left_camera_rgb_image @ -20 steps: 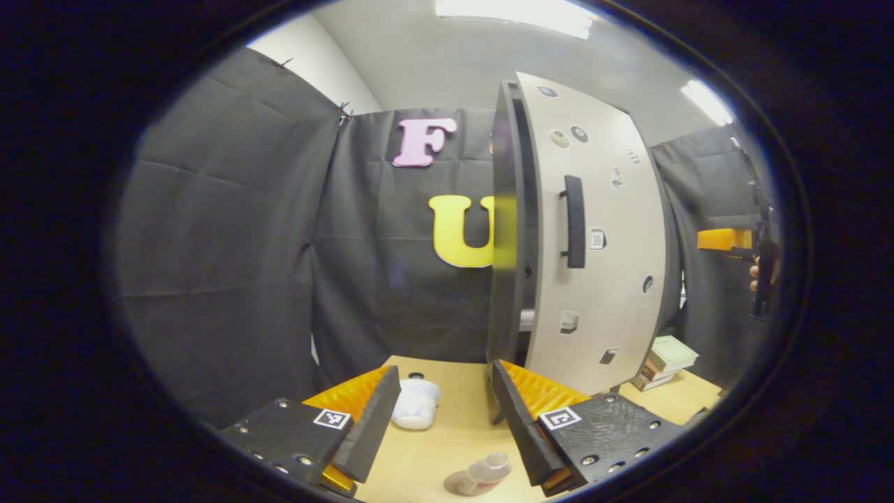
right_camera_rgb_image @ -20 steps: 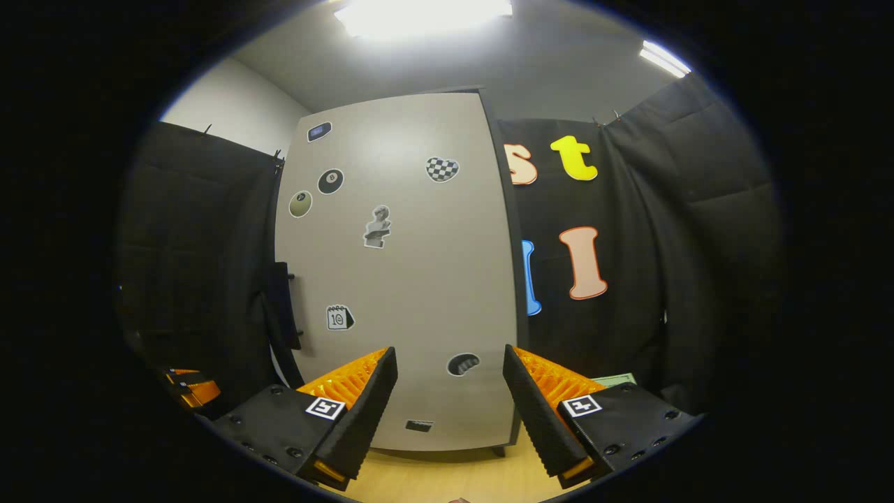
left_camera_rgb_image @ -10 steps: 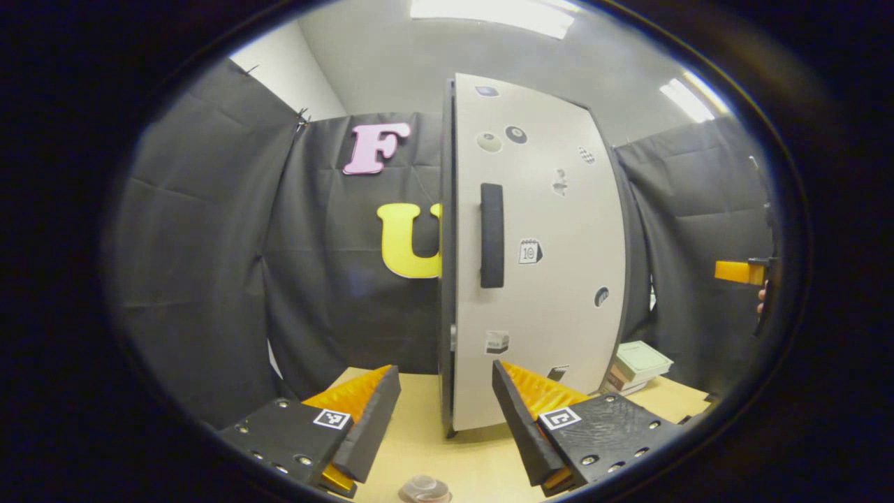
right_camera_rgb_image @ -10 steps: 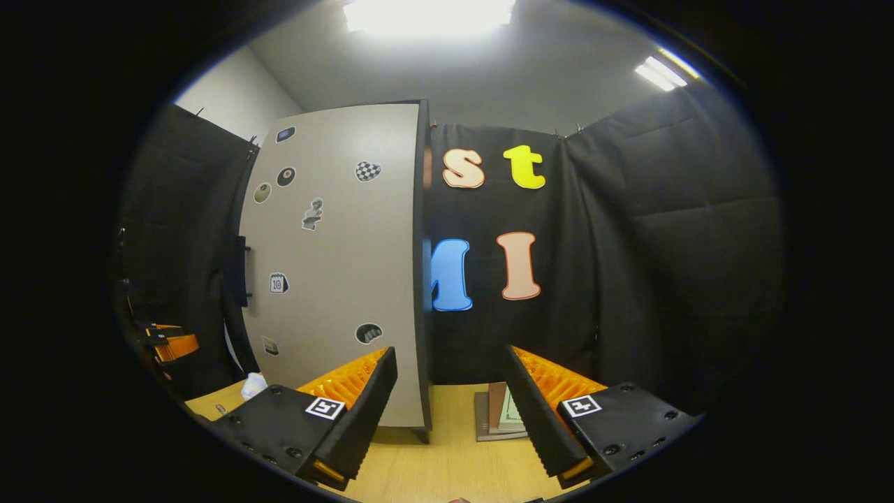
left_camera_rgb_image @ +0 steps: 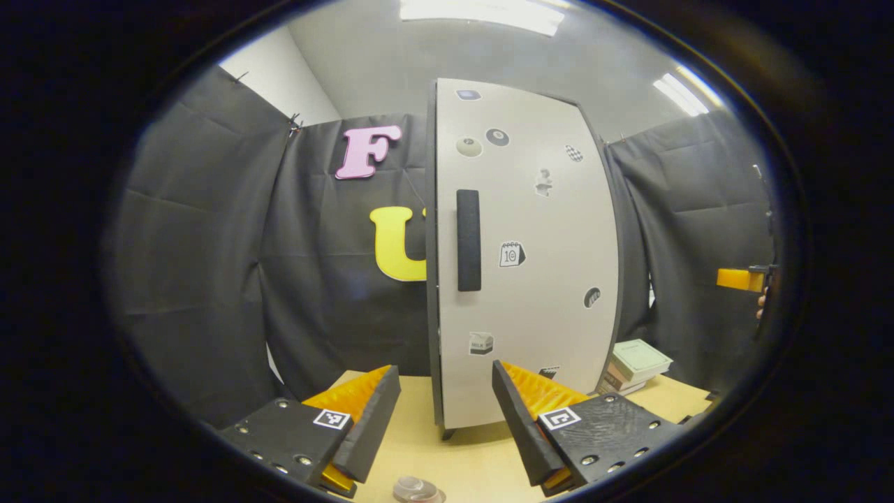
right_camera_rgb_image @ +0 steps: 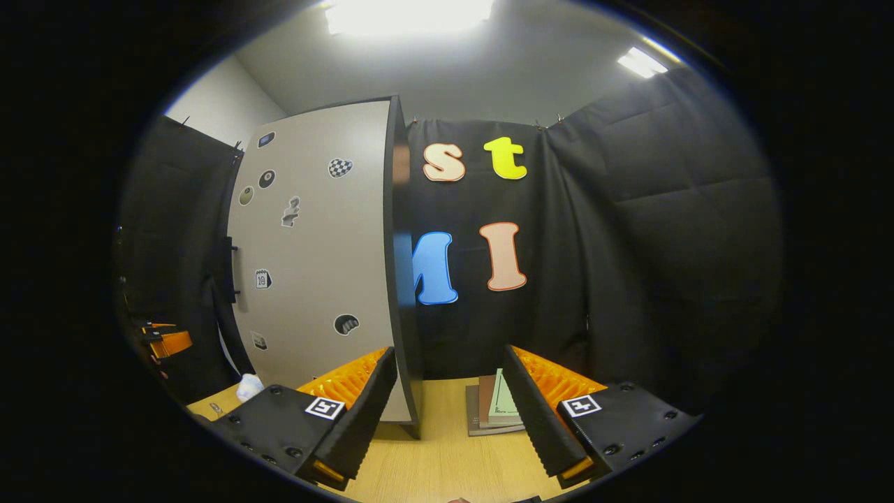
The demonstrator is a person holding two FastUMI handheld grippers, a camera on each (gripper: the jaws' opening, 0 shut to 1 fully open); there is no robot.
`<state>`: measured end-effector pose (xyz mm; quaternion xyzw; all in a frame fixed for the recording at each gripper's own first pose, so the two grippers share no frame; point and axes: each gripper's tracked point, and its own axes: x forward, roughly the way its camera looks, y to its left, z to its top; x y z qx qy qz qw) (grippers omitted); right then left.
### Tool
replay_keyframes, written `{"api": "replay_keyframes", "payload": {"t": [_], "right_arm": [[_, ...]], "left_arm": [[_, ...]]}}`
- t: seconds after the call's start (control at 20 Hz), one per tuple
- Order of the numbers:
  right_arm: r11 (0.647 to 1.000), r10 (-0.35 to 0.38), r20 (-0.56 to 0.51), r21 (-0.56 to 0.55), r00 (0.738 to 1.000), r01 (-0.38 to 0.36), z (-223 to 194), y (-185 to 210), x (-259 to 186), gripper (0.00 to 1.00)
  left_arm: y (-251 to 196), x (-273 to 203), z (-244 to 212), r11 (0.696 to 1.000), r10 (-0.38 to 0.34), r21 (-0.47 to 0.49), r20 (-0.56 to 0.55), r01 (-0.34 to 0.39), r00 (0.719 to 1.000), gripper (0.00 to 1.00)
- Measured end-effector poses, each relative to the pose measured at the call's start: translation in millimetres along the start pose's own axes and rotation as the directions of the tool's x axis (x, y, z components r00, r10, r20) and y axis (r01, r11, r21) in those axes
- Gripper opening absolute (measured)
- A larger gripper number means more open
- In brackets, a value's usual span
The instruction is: Open the cabinet door with the right hand, grasp the bottle in the cabinet with the left hand and place it on the coaster, then close the cabinet door with the right hand.
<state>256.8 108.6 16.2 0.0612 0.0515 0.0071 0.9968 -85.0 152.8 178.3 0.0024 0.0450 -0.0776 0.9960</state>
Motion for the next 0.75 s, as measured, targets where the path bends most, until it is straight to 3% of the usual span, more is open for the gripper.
{"api": "replay_keyframes", "payload": {"t": [0.4, 0.75], "right_arm": [[0.997, 0.039, -0.001, -0.07, 0.999, -0.039, -3, 14, 6, 0.97], [0.996, 0.069, -0.002, -0.063, 0.998, -0.069, -6, 23, 9, 0.97]], "left_arm": [[5, -8, 4, 1.0, 0.027, 0.003, 0.004, -0.027, 1.0, 0.8], [12, -11, 8, 0.999, 0.05, 0.009, 0.013, -0.05, 0.999, 0.8]]}}
